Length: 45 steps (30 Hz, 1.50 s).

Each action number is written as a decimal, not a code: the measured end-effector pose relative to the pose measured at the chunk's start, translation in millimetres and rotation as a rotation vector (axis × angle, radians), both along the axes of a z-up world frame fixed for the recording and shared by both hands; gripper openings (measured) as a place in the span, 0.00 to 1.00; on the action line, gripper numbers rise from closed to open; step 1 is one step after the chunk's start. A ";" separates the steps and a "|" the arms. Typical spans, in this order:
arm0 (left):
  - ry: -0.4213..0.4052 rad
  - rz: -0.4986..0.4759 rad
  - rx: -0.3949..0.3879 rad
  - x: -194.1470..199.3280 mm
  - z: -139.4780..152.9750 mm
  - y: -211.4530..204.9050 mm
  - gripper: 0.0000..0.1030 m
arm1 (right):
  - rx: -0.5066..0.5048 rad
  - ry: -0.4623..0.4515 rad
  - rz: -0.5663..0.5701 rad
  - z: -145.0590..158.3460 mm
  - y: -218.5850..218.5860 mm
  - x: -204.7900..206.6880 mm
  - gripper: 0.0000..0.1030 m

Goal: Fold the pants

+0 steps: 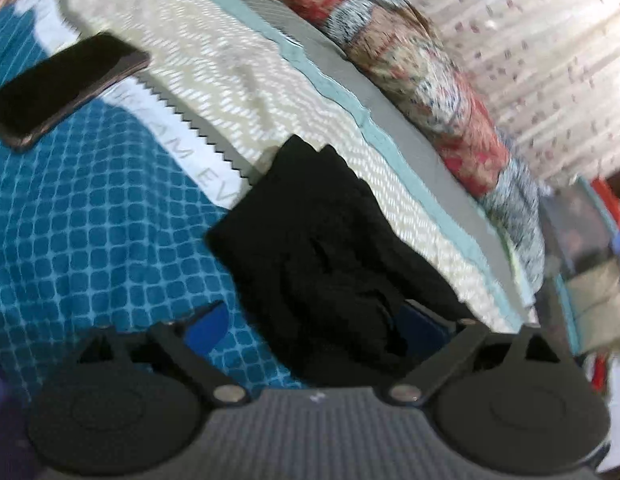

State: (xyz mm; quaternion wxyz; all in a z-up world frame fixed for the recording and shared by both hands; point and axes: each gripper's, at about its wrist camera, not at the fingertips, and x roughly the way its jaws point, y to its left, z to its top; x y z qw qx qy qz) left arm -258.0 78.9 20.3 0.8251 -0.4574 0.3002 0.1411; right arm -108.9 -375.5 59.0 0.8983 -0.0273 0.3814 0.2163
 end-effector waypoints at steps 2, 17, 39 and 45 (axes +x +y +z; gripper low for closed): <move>-0.035 0.012 -0.056 0.6 -7.9 7.4 0.98 | 0.012 -0.103 -0.001 21.7 14.2 -26.0 0.41; -0.008 0.030 0.085 47.2 -27.1 12.5 1.00 | 0.347 0.307 0.315 -11.0 253.2 -45.0 0.13; -0.250 -0.590 0.683 125.0 34.4 -181.4 0.47 | 0.623 0.398 -0.054 -13.5 175.0 -21.6 0.09; -0.186 -0.739 0.714 115.6 17.4 -229.0 0.90 | 0.657 0.326 -0.215 -11.7 116.6 -20.3 0.25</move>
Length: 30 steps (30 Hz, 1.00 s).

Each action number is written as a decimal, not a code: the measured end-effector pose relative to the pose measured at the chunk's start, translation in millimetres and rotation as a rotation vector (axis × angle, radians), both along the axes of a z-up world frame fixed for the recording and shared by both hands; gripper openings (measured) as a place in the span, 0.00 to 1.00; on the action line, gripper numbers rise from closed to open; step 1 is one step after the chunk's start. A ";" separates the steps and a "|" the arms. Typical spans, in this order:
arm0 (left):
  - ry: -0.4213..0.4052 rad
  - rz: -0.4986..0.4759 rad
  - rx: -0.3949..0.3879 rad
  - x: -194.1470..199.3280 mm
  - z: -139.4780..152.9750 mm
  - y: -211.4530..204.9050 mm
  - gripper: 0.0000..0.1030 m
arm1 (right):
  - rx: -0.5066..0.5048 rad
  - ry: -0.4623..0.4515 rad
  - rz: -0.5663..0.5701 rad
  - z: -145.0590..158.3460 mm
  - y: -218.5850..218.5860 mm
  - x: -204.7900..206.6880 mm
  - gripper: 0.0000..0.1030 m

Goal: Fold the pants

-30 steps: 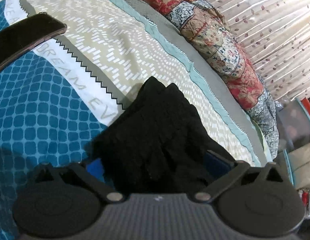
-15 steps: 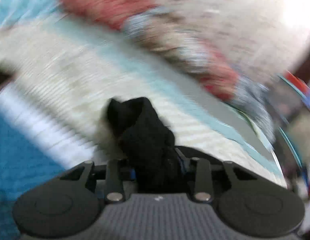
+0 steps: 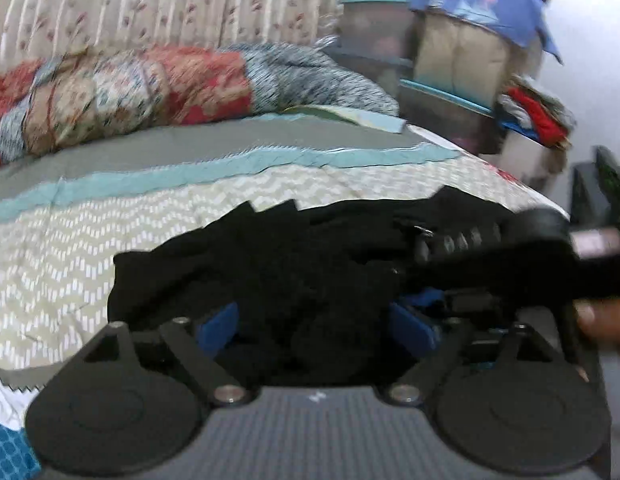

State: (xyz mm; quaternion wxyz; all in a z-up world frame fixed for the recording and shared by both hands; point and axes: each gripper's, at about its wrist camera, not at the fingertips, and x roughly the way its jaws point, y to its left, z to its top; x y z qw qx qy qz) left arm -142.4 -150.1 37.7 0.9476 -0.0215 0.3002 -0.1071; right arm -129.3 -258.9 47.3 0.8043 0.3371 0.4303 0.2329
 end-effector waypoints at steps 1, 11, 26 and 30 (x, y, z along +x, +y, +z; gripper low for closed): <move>-0.013 -0.015 -0.008 -7.2 4.6 1.8 0.91 | 0.028 0.003 -0.006 -2.1 -4.8 0.1 0.40; 0.005 0.287 -0.325 -30.6 30.0 98.1 0.84 | 0.196 -0.022 0.037 -0.9 3.6 13.2 0.76; 0.126 0.188 -0.294 30.6 -3.8 52.6 0.56 | -0.305 -0.192 0.022 -0.6 2.1 27.4 0.21; 0.221 0.150 -0.014 47.8 -40.4 24.1 0.58 | -0.356 -0.218 0.049 -2.5 9.6 30.4 0.33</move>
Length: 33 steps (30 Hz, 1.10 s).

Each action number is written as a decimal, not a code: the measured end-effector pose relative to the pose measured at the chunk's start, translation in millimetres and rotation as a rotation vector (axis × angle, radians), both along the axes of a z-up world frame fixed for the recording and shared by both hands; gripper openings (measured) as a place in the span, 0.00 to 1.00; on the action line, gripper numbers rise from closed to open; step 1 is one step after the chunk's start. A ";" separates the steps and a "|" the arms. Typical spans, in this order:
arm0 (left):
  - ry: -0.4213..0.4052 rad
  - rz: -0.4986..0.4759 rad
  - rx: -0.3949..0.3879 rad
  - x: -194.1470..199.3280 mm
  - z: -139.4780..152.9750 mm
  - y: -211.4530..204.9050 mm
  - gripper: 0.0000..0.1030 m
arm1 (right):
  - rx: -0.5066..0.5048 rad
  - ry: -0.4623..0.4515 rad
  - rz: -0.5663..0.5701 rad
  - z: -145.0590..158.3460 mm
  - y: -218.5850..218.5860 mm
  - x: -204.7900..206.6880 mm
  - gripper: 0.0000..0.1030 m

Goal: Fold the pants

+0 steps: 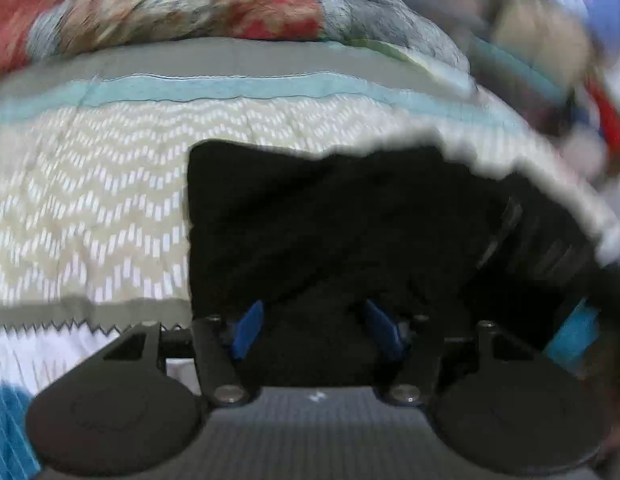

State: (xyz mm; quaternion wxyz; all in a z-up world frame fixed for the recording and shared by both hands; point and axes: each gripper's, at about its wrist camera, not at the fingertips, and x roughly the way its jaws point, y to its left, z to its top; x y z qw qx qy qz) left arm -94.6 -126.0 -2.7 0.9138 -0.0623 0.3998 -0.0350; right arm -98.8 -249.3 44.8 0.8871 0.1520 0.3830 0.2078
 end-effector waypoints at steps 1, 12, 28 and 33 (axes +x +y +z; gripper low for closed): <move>-0.014 -0.015 0.038 -3.0 1.0 -4.9 0.58 | 0.032 0.007 0.002 4.3 -4.6 1.3 0.35; -0.091 0.127 -0.284 -26.3 68.2 36.0 0.66 | 0.067 -0.227 -0.402 22.1 -175.0 0.1 0.70; -0.114 -0.124 -0.379 52.4 141.1 -48.9 1.00 | 0.085 -0.287 -0.021 60.5 -81.4 -8.2 0.17; -0.081 -0.170 -0.235 67.6 134.0 -68.1 0.65 | -0.055 -0.429 0.180 72.3 -13.2 -32.2 0.16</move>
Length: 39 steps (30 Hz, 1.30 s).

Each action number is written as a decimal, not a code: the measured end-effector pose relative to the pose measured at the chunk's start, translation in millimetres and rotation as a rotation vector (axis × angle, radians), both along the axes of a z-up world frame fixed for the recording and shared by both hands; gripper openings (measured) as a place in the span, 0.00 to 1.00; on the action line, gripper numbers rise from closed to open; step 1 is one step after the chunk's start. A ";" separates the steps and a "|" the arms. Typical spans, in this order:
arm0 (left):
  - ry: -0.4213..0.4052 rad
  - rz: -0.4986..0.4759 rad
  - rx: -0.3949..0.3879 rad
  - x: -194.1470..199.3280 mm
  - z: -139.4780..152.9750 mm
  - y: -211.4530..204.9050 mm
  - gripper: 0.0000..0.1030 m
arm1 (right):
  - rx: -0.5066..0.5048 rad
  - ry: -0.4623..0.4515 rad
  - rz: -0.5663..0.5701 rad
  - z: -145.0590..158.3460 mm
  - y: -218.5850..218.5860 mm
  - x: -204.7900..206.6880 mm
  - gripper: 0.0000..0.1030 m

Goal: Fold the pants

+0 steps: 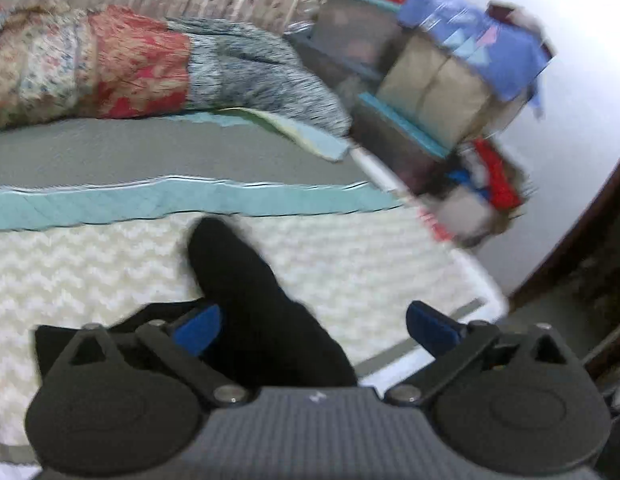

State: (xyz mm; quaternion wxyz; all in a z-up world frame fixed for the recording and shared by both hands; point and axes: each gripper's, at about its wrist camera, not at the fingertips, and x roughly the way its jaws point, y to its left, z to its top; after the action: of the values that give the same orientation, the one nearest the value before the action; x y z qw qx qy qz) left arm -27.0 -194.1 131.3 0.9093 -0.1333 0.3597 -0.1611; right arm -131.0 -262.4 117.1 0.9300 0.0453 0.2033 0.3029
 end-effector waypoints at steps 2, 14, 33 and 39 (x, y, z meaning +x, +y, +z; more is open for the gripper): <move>0.035 0.017 0.041 0.5 -7.6 7.4 0.16 | 0.002 -0.016 0.040 0.2 11.0 -8.8 0.16; 0.028 0.307 -0.038 -46.9 -51.6 126.4 0.14 | 0.002 0.132 0.268 -20.4 77.7 -25.6 0.16; 0.089 0.387 0.076 -60.7 -103.8 135.1 0.14 | 0.181 0.315 0.021 -12.6 3.1 60.9 0.21; 0.128 0.434 0.062 -71.3 -114.8 145.1 0.15 | 0.058 0.378 0.069 -65.2 26.1 43.8 0.19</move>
State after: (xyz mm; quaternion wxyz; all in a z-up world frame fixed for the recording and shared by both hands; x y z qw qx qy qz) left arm -98.2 -49.0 16.5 0.9017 -0.1894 0.3844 0.0583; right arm -87.3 -236.3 51.9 0.8625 0.1212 0.3671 0.3265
